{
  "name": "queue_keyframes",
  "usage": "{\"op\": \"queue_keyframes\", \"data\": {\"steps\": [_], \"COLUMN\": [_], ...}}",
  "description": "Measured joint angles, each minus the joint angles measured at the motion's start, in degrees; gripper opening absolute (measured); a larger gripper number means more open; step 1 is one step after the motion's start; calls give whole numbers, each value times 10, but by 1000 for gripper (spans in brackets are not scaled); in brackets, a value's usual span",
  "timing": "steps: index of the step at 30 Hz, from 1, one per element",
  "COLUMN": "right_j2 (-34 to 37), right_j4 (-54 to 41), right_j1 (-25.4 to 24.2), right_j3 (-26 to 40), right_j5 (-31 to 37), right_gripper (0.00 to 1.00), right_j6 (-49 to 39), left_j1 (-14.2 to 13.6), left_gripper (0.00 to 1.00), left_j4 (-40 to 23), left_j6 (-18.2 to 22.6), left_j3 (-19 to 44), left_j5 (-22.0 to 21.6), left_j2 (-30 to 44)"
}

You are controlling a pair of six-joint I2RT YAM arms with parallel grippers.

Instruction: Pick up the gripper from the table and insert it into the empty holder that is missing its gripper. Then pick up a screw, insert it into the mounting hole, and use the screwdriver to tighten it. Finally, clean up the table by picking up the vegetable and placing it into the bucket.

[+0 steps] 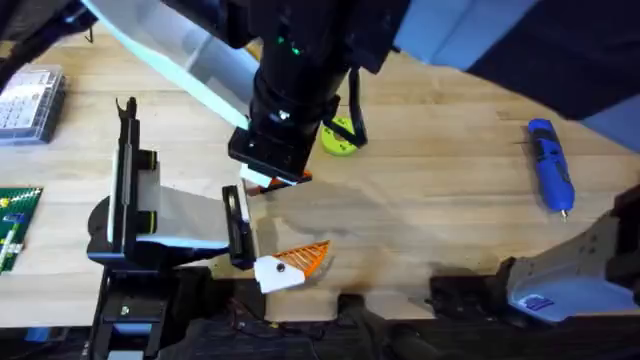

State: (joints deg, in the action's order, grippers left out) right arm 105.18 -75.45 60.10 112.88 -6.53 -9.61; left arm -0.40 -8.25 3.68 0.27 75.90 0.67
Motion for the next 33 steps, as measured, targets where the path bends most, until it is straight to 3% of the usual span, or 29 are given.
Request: {"op": "queue_keyframes", "data": {"steps": [33], "right_j2": [7], "right_j4": [-4], "right_j1": [0], "right_j3": [0], "right_j5": [0], "right_gripper": [6], "right_j6": [0], "left_j1": [0], "left_gripper": [993], "left_j4": [-8], "left_j6": [0], "left_j3": [0], "left_j5": [15], "left_j2": [0]}}
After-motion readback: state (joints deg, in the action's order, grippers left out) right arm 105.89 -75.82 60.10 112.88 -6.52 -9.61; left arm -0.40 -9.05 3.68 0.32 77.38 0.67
